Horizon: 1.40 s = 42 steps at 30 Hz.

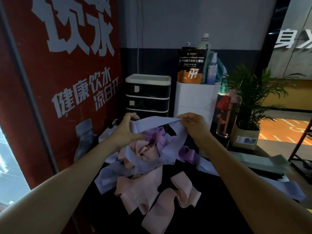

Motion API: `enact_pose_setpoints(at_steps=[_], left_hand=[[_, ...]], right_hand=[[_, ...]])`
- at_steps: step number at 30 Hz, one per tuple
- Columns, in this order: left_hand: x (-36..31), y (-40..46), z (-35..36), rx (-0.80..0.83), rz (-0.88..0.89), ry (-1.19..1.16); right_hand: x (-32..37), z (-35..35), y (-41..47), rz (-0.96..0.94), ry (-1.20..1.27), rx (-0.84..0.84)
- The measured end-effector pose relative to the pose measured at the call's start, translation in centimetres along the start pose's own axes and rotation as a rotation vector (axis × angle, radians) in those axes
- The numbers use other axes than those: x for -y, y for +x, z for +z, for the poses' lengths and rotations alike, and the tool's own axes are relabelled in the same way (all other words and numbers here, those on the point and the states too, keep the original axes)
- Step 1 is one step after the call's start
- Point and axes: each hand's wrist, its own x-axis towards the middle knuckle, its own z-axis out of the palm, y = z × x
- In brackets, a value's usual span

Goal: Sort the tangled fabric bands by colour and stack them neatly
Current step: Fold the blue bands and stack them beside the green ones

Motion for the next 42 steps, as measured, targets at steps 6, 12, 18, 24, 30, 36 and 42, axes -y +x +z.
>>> enact_pose_setpoints(at_steps=[6,12,18,24,30,36,42], left_hand=[[1.1,0.6,-0.6,-0.058,0.11,-0.009],[0.5,0.6,-0.3,-0.029,0.015,-0.246],[-1.3,1.1,0.6,0.06,-0.103,-0.663],[-4.5,1.9,2.7,0.065,-0.028,-0.604],[-6.4,2.4,3.3,0.07,0.011,-0.598],[-7.0,1.3,4.3,0.129,-0.011,-0.465],[-4.7,0.9,6.9,0.039,-0.079,-0.221]], right_hand=[[0.1,-0.4,-0.3,0.099,0.046,-0.021],[0.5,-0.7,-0.2,0.159,0.178,-0.059],[0.6,-1.0,-0.6,0.061,0.096,0.008],[3.9,-0.2,-1.7,-0.19,-0.136,0.141],[5.5,0.8,-0.9,-0.416,-0.338,0.052],[7.0,-0.2,-0.2,-0.427,-0.246,-0.076],[7.7,-2.3,1.7,-0.274,-0.046,-0.233]])
